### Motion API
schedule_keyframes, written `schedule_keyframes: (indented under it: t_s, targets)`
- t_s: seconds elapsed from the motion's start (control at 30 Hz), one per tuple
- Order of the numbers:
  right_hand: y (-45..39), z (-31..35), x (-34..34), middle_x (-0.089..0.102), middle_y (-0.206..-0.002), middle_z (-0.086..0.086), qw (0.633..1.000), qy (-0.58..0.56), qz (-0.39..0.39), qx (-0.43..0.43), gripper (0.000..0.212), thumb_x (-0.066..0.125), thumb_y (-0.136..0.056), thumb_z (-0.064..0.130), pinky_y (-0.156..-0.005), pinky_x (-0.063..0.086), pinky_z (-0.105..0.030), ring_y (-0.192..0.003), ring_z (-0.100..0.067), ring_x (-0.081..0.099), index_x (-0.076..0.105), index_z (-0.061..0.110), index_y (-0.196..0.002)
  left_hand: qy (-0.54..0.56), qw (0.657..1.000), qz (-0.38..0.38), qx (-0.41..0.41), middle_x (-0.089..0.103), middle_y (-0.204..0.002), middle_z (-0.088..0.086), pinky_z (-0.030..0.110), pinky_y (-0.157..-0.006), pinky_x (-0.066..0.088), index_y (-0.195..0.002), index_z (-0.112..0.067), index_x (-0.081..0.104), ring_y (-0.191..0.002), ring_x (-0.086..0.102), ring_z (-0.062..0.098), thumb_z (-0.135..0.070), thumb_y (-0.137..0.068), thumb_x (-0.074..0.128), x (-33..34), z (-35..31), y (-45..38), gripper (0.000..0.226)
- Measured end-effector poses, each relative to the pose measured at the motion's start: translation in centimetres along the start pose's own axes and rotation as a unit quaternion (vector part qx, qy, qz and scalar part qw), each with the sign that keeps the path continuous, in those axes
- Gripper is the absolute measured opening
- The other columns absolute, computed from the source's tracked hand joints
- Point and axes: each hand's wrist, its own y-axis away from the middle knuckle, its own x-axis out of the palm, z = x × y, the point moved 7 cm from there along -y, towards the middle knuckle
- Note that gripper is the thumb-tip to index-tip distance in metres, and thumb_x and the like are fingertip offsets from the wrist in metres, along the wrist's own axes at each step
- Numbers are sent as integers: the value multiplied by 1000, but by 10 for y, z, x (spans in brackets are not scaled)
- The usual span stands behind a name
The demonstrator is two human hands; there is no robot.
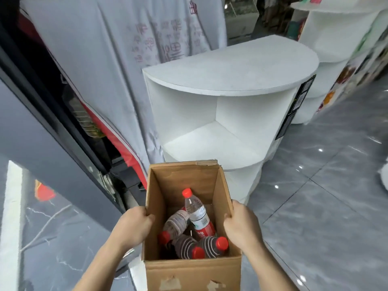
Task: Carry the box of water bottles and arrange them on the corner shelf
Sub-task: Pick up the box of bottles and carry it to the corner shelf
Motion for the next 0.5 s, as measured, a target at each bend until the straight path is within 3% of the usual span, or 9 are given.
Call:
schedule_keyframes:
  t_s: [0.17,0.33,0.5]
  targets:
    - [-4,-4,39,69,-94,-10,997,-29,-15,66,17,50,-86,7,-71,48,-33,-94,-34,64,59,13,-99,-28,997,41,53,51,-54,4,31,-51,35,-53,-12,43,-57,50,26,-17,-86,50,4,12,-44,34]
    - [-15,-17,87,71,-105,-10,994,-32,-3,102,28,51,-90,12,-82,52,-34,-101,-32,66,58,14,-117,-43,994,84,60,67,-73,10,33,-63,45,-64,-9,54,-78,66,31,-22,-89,47,34,39,-82,29]
    - [-51,-50,168,72,-109,-6,995,-12,19,102,35,52,-91,15,-87,51,-33,-104,-27,66,56,20,-126,-62,991,99,63,56,-72,5,30,-63,38,-59,-12,41,-80,64,30,-26,-93,43,106,91,-134,37]
